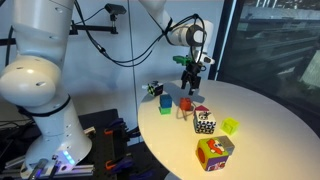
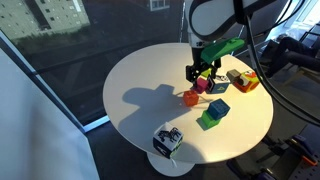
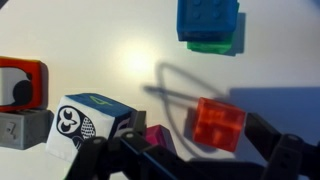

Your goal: Put the orange block on the table

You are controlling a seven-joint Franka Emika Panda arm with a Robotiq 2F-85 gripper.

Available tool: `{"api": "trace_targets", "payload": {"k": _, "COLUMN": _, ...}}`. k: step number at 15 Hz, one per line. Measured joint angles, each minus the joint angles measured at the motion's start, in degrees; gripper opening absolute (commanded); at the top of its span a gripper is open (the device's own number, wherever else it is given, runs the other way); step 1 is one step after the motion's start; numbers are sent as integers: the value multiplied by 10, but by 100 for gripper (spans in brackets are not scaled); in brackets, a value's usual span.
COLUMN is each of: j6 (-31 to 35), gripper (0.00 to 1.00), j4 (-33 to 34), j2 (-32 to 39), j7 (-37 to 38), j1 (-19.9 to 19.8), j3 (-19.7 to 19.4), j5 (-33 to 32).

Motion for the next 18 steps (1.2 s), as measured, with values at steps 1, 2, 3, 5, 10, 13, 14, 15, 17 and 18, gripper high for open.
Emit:
{"api": "trace_targets", "payload": {"k": 1, "j6": -16, "gripper": 100, "j4": 0, "j2": -8, "j7": 0, "j1": -2, "j3": 0, "j5": 0}}
{"api": "trace_targets", "payload": {"k": 2, "j6": -31, "gripper": 100, "j4": -1, "j2": -16, "j7": 0, "j1": -5, "j3": 0, "j5": 0}}
{"api": "trace_targets", "payload": {"k": 3, "j6": -46, "gripper": 100, "j4": -3, "j2": -24, "j7": 0, "j1": -8, "j3": 0, "j5": 0}}
{"api": "trace_targets", "payload": {"k": 5, "j6": -74, "gripper": 100, "j4": -9, "j2": -43, "j7": -1, "j1": -13, "j3": -1, "j5": 0}}
{"api": "trace_targets", "payload": {"k": 10, "j6": -118, "gripper": 100, "j4": -44, "j2": -102, "j7": -9, "j1": -29, "j3": -1, "j5": 0}}
{"api": "trace_targets", "payload": {"k": 13, "j6": -129, "gripper": 100, "j4": -77, "j2": -148, "j7": -18, "j1": -40, "j3": -1, "j5": 0}}
{"api": "trace_targets", "payload": {"k": 14, "j6": -133, "gripper": 100, "j4": -87, "j2": -165, "j7": -20, "j1": -43, "j3": -1, "j5": 0}}
{"api": "trace_targets", "payload": {"k": 15, "j6": -137, "gripper": 100, "j4": -98, "j2": -182, "j7": -22, "j1": -48, "j3": -1, "j5": 0}}
{"api": "trace_targets", "payload": {"k": 17, "j6": -145, "gripper": 100, "j4": -115, "j2": -213, "j7": -28, "j1": -56, "j3": -1, "j5": 0}}
{"api": "trace_targets", "payload": {"k": 18, "j6": -149, "gripper": 100, "j4": -122, "j2": -228, "j7": -30, "j1": -60, "j3": -1, "j5": 0}}
